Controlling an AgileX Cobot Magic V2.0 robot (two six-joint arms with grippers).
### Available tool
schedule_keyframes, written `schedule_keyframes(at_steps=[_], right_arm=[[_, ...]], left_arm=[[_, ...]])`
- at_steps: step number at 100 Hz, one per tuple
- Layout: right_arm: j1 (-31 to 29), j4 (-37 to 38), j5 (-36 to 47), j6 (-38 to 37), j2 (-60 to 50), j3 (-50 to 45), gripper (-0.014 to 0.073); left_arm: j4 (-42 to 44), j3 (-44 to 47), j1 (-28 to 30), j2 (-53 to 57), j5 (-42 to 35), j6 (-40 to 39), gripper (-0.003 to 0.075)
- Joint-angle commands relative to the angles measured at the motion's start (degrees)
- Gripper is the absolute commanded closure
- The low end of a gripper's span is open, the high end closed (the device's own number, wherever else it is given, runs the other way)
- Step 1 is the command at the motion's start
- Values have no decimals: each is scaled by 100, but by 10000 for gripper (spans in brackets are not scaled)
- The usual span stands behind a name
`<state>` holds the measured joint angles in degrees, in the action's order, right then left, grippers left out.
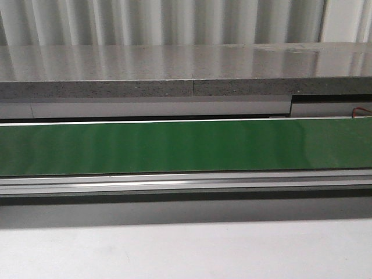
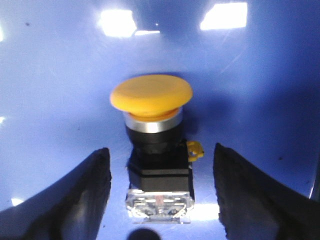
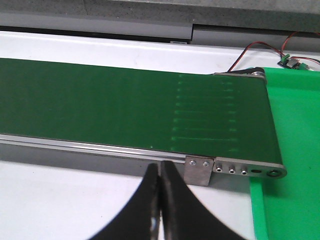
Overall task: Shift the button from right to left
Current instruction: 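Lower the button into the blue tray and open the left gripper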
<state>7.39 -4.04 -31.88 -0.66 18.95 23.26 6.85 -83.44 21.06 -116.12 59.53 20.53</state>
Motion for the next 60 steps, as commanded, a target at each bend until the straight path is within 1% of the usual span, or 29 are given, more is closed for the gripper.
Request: schedule_keyframes(at_steps=[1, 10, 20, 27, 37, 49, 51, 60], right_arm=[[-9, 49, 429, 66, 29, 143, 660], [-9, 49, 429, 66, 29, 143, 660], [-9, 49, 429, 66, 29, 143, 660], [-9, 49, 429, 66, 29, 143, 660], [-9, 49, 429, 66, 29, 143, 660], [-9, 49, 429, 66, 29, 143, 660], [-9, 49, 429, 66, 29, 143, 660], [-9, 49, 429, 66, 29, 143, 660]], left_arm=[[-8, -176, 10, 547, -199, -156, 303], [-81, -176, 10, 819, -429, -388, 352], [-278, -176, 10, 1159, -660, -425, 422], [-554, -165, 10, 1413, -792, -486, 486], [-1025, -93, -34, 1763, -980, -509, 601], [-1037, 11, -263, 2084, -1208, -520, 727], [-1037, 40, -314, 2142, -1234, -526, 742], [-1050, 160, -609, 2363, -1382, -675, 741]])
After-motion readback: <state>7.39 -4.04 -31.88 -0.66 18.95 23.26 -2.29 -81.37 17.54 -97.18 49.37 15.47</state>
